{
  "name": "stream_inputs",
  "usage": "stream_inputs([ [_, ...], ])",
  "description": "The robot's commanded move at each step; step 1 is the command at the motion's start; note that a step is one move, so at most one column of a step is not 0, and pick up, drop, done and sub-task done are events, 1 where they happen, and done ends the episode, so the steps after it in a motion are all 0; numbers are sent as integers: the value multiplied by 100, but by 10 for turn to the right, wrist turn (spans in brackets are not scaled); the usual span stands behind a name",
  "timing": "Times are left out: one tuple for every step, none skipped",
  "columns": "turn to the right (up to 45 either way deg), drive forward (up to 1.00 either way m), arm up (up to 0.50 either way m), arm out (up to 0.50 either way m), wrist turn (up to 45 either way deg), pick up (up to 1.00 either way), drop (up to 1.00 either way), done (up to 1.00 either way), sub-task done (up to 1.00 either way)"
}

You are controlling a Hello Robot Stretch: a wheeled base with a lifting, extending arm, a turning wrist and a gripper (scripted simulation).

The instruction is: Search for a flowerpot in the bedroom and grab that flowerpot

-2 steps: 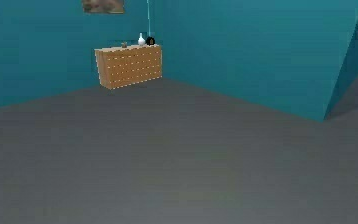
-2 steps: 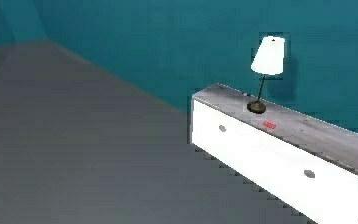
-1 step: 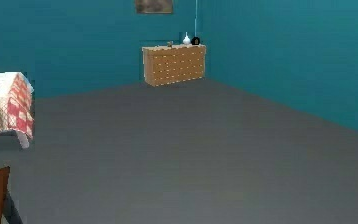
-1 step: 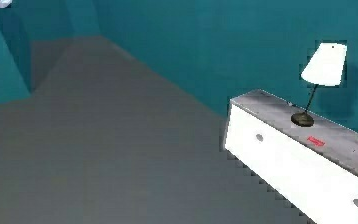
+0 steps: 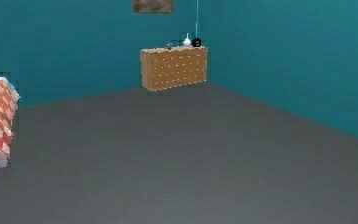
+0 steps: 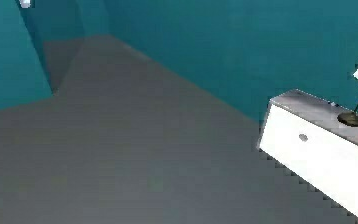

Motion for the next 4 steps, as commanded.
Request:
stream_inputs([
  [-90, 0, 0, 0, 0, 0, 0, 0, 0],
  [0, 100, 0, 0, 0, 0, 0, 0, 0],
  [0, 100, 0, 0, 0, 0, 0, 0, 0],
  [-30, 0, 0, 0, 0, 0, 0, 0, 0],
])
